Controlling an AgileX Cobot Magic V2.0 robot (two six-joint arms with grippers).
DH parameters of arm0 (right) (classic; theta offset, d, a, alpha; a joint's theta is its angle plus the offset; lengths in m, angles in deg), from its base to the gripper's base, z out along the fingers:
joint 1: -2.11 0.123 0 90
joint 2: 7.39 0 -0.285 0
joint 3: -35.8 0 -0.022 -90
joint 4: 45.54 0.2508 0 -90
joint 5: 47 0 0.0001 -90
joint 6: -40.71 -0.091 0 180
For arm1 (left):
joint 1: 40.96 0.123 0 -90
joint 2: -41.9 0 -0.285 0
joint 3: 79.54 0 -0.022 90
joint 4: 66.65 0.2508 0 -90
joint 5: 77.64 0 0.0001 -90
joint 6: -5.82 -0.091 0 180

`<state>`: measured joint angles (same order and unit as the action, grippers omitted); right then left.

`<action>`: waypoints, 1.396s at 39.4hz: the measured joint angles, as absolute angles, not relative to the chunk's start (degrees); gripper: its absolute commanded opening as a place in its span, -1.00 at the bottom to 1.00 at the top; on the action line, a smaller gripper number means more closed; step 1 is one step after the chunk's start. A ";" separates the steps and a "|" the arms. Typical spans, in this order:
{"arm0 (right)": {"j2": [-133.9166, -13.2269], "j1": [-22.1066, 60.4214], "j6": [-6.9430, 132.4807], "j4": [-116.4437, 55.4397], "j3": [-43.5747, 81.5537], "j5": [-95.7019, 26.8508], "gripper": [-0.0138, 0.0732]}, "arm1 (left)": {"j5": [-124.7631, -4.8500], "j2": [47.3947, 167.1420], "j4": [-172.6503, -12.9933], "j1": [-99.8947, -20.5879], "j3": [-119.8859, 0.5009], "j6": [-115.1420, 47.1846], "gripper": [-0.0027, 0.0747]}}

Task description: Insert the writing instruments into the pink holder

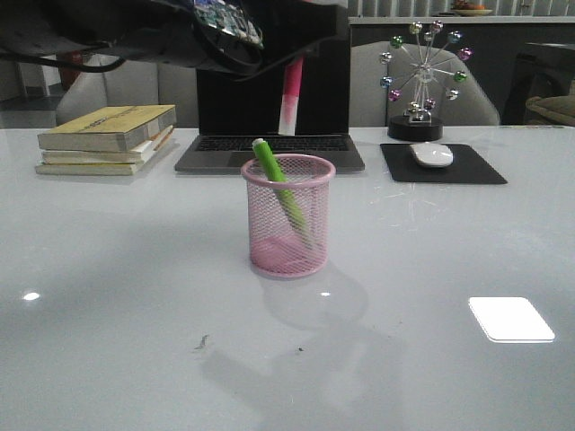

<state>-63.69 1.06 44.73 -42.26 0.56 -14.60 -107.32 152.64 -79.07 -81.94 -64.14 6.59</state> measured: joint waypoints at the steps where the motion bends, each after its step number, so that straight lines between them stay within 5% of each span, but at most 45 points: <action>1: -63.69 1.06 44.73 -42.26 0.56 -14.60 0.29 | -107.32 153.05 -79.07 -81.94 -64.14 6.59 -0.62; 8: -63.69 1.06 44.73 -42.26 0.56 -14.57 0.29 | -101.84 155.44 -79.07 -81.94 -64.14 6.59 0.15; 12: -63.69 1.06 44.73 -42.26 0.56 -14.57 0.29 | -101.67 155.54 -79.07 -81.94 -64.14 6.59 0.43; 28: -63.69 1.06 44.73 -42.30 0.56 -14.47 0.29 | -101.76 152.04 -78.87 -82.12 -64.14 6.50 0.27; 55: -63.69 1.06 44.73 -42.30 0.56 -14.47 0.29 | -72.49 123.64 -68.06 -58.82 -64.14 6.37 0.27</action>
<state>-63.69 1.06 44.73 -42.30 0.56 -14.47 -72.49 123.64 -68.06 -58.82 -64.14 6.37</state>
